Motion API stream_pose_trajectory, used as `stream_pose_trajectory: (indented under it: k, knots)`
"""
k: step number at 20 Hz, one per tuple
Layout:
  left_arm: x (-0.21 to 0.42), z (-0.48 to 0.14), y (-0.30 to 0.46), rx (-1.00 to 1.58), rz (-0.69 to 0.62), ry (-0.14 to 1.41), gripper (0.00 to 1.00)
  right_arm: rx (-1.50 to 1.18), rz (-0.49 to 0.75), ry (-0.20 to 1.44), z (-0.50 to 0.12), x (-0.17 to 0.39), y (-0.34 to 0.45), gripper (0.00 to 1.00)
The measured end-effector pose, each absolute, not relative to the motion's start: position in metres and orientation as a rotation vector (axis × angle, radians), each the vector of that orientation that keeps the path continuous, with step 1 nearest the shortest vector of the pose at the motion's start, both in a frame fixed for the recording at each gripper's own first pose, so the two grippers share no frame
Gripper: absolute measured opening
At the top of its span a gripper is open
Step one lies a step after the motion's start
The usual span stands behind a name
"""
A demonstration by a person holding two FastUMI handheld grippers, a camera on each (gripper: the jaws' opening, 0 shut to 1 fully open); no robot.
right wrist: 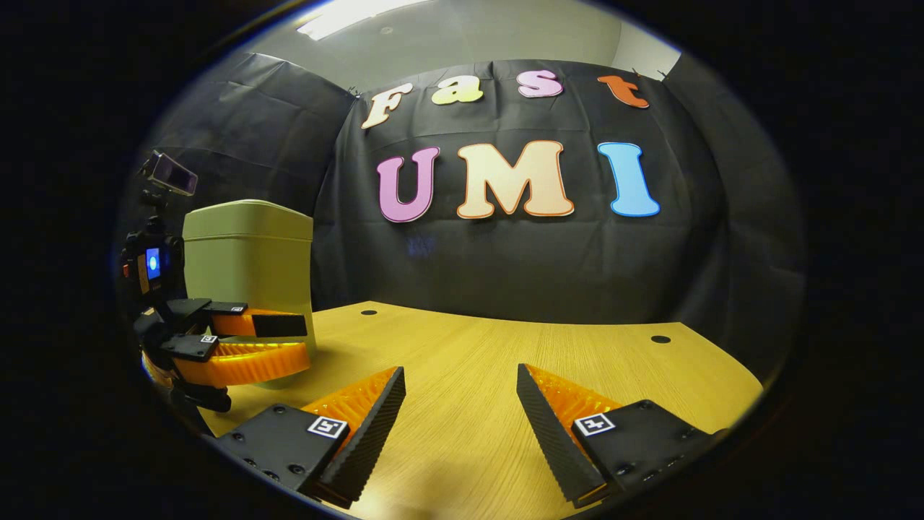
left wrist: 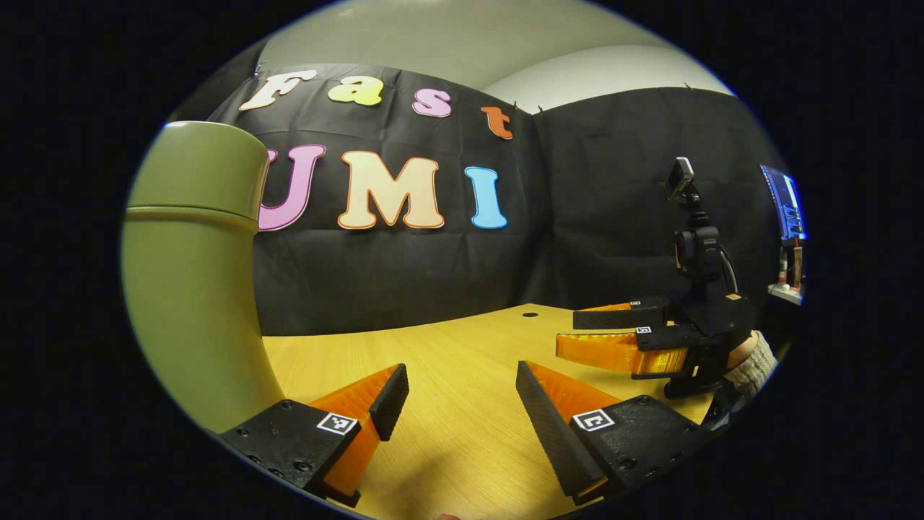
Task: Press the lid of the desktop garbage bin to open it, pick up the crumpled paper on the desktop and throw it into the bin, then pick up the pop can on the desktop and drop it into the bin, and finally close the garbage bin lid.
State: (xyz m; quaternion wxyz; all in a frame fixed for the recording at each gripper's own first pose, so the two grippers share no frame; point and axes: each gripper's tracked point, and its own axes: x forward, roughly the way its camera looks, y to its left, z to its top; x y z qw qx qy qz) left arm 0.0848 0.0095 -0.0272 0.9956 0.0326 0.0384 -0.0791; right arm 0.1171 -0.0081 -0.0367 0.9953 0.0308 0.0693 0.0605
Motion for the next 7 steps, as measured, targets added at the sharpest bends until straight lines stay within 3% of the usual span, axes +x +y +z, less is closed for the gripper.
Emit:
stream_pose_trajectory:
  k: [7]
  knots:
    - [0.0830, -0.0292, 0.0115, 0.063, -0.149, 0.088, 0.93, 0.055, 0.126, 0.153, -0.0394, 0.1139, -0.0053, 0.98]
